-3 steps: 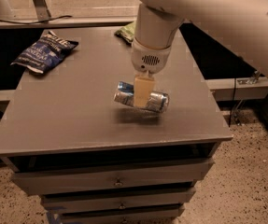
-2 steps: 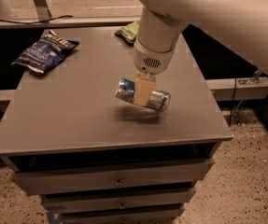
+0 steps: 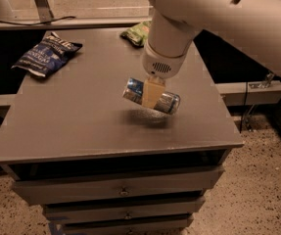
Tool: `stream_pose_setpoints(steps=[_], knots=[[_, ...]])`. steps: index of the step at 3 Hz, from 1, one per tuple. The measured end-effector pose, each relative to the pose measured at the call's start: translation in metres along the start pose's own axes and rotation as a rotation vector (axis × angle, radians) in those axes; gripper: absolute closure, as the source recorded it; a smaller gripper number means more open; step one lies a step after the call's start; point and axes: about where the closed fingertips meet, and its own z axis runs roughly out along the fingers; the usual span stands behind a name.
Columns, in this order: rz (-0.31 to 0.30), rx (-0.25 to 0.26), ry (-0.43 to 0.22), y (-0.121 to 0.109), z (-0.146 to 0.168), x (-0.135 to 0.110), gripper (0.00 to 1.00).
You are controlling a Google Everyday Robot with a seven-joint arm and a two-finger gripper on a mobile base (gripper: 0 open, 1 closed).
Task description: Knock redbull can over
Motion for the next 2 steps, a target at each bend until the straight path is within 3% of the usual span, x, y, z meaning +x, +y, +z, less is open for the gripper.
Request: stream_pose_setpoints(steps=[2], knots=[[0.01,0.022,-0.022,0.0024,-0.0044,-0.0028,0.1]])
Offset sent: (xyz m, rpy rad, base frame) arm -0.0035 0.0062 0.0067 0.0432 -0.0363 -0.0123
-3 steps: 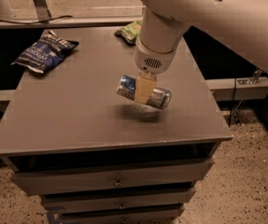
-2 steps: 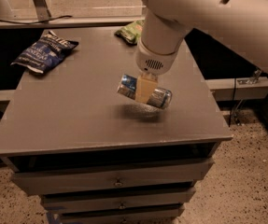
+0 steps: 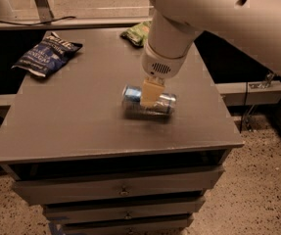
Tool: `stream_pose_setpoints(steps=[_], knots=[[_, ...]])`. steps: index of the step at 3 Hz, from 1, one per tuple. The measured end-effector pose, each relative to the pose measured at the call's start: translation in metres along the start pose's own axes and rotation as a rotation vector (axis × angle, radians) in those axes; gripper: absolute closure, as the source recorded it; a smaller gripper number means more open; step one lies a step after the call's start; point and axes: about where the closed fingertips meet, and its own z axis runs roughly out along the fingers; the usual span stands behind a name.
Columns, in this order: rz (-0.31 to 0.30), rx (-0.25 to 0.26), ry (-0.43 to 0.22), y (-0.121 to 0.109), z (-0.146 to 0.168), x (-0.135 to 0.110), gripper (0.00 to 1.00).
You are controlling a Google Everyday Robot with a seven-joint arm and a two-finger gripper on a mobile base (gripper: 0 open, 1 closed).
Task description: Knock redbull can over
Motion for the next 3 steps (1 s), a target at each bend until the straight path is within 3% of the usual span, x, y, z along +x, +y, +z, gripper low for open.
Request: stream_pose_setpoints(steps=[1,2,3], knots=[[0.002,0.01,-0.024,0.003,-0.004,-0.005,0.0],[0.012,0.014,-0.044,0.008,-0.006,-0.007,0.0],[0.042,0.027,-0.137,0.013,-0.014,-0.002,0.0]])
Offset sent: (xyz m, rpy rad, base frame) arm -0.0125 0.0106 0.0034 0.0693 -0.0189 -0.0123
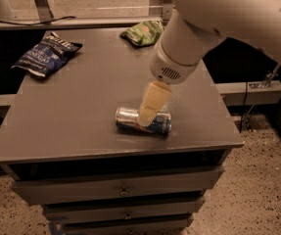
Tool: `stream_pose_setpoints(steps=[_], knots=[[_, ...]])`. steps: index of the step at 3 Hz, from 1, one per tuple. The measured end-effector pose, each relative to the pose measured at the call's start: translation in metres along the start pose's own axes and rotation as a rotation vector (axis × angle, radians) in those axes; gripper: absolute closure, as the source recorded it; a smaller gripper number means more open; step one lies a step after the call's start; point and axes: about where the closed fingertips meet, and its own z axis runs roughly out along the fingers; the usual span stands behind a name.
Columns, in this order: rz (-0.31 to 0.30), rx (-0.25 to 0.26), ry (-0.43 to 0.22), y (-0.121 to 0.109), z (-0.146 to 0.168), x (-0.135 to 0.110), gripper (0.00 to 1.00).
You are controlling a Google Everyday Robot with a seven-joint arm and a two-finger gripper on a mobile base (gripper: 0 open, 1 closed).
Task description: Knock redbull can over
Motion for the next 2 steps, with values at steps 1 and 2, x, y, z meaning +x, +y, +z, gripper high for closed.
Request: stream_pose_setpoints(steps=[1,2], knots=[[0.049,0.042,-0.16,-0.001,-0.022,0.01,0.0],[0.076,0.072,-0.295,-0.002,-0.044,0.03,0.0]])
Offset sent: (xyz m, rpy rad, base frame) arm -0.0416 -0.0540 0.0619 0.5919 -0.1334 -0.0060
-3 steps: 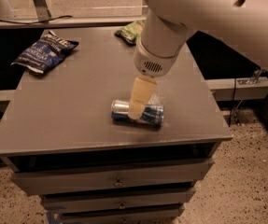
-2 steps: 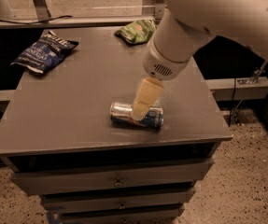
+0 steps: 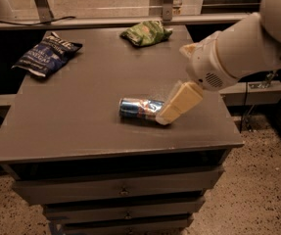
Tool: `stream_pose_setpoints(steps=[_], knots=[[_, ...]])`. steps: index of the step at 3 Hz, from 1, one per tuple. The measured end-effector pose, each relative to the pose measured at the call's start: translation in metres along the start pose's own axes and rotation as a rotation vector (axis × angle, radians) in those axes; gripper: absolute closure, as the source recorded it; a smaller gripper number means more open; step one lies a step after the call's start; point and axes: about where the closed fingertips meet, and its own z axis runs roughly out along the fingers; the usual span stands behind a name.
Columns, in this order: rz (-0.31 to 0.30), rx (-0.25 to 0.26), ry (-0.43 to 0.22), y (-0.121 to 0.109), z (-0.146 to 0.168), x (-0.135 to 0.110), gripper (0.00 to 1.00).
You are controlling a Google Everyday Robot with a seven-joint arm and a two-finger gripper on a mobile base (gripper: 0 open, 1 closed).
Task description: Knock redbull can over
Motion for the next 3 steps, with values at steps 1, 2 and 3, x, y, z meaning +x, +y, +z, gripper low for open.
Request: stream_pose_setpoints(steps=[1,2,3], knots=[[0.024,-0.028,-0.136,-0.006,-0.025,0.017,0.0],[0.03,-0.119,-0.322,-0.004,-0.046,0.021,0.0],[0.041,-0.213,-0.495,0.0,-0.069,0.013,0.0]])
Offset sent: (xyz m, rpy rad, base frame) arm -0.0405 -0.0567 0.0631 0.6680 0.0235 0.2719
